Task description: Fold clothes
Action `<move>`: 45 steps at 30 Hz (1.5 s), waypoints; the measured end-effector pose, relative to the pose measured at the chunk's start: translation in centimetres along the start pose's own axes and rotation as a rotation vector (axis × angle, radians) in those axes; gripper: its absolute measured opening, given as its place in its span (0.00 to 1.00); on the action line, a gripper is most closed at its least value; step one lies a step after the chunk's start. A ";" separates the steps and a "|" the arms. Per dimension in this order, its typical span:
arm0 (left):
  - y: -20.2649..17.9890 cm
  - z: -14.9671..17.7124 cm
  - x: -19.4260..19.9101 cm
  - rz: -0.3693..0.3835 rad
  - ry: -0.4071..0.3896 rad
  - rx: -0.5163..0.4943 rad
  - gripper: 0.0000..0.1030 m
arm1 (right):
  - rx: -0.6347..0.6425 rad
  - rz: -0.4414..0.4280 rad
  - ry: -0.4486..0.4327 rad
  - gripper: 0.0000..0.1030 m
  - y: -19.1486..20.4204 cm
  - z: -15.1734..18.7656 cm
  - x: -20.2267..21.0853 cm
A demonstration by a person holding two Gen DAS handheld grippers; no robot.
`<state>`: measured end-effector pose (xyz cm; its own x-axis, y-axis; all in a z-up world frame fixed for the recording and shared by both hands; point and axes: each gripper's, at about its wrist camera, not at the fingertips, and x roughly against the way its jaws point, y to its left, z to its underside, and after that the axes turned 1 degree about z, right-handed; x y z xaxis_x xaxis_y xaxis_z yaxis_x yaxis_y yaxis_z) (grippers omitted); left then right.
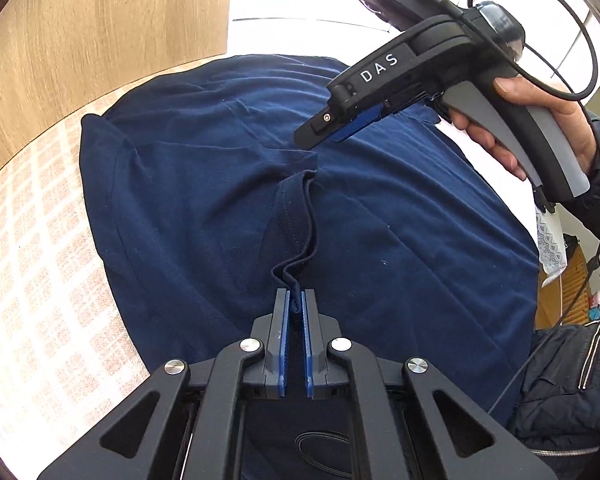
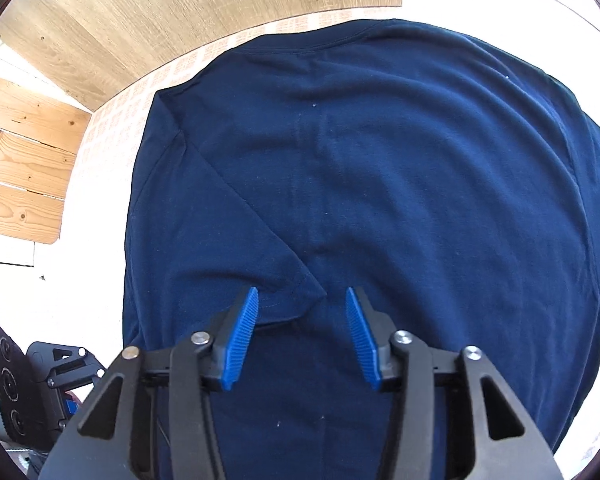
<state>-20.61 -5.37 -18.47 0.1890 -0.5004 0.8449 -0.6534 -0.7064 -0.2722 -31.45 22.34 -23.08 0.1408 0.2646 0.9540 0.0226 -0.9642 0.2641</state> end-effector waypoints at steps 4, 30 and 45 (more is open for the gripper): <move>0.0 0.2 0.3 0.046 -0.011 0.028 0.05 | -0.039 -0.037 0.044 0.46 -1.3 -2.7 -0.8; -5.9 25.2 12.9 -0.258 -0.156 0.690 0.36 | 0.542 0.076 -0.055 0.50 7.0 -8.7 3.8; -17.4 35.7 4.1 -0.421 -0.223 0.978 0.36 | 0.984 0.098 0.043 0.50 12.0 1.0 0.0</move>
<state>17.65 -12.99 -26.73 0.4545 -0.1344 0.8805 0.3431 -0.8858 -0.3123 -30.21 10.73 -20.01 0.1505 0.1643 0.9748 0.8277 -0.5601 -0.0334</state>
